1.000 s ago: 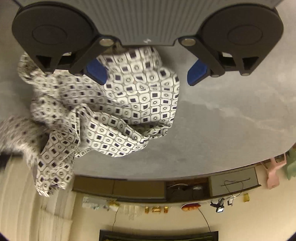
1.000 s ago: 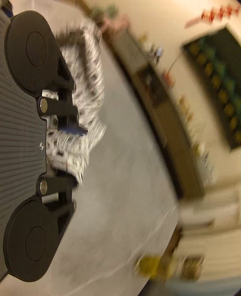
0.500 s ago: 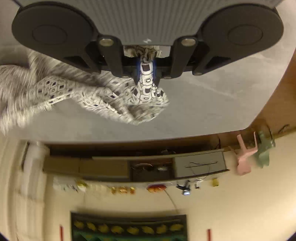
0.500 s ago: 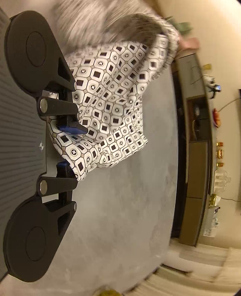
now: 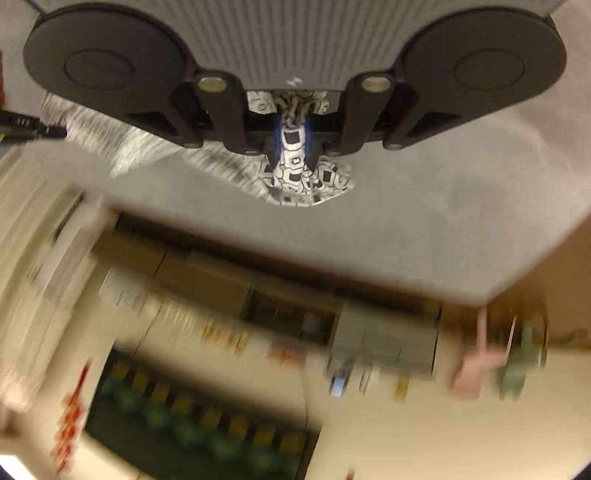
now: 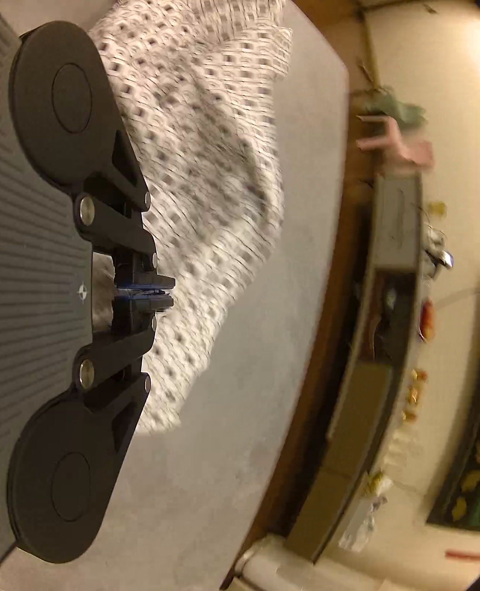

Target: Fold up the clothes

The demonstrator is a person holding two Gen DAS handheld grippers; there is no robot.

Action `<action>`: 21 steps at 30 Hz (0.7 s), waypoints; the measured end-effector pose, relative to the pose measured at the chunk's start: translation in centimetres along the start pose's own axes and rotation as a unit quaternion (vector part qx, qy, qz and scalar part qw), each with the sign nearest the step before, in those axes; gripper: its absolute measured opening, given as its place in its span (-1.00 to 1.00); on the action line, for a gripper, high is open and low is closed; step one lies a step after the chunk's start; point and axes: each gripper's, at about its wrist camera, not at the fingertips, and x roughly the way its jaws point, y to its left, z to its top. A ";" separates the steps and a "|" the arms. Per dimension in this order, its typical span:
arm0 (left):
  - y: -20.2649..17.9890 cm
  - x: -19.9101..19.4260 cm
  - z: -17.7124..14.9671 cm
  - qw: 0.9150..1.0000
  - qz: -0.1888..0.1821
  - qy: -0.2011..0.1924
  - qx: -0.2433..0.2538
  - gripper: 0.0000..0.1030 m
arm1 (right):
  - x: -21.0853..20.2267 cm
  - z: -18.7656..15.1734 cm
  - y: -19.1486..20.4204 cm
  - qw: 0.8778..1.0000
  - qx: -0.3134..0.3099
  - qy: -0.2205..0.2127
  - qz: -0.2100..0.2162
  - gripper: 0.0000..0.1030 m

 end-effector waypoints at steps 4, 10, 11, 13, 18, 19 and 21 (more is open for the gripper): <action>-0.9 -9.0 -1.6 0.980 -0.125 -0.057 0.142 -0.79 | -9.4 -2.8 -0.9 0.995 -0.042 -0.079 -0.035 -1.00; -3.4 -5.7 -8.6 0.954 -0.069 0.114 0.268 -0.68 | -8.9 -9.4 -2.4 0.996 -0.038 0.028 -0.082 -0.95; -3.4 -6.1 -8.6 0.955 -0.063 0.106 0.271 -0.55 | -8.8 -9.1 -1.8 0.997 -0.027 0.021 -0.065 -0.74; -3.1 -7.2 -8.5 0.960 -0.063 0.083 0.260 -0.19 | -8.7 -7.7 -0.4 1.000 -0.003 -0.003 -0.018 0.58; -2.9 -5.9 -8.5 0.959 -0.024 0.080 0.270 0.18 | -4.9 -4.1 1.7 0.997 0.056 -0.022 0.038 0.85; -3.0 -5.2 -8.8 0.957 -0.026 0.085 0.276 0.18 | -3.8 -3.8 1.4 0.996 0.078 -0.017 0.041 0.85; -3.6 -3.9 -9.6 0.951 -0.036 0.100 0.290 0.19 | -1.6 -3.2 0.8 0.991 0.122 -0.007 0.047 0.85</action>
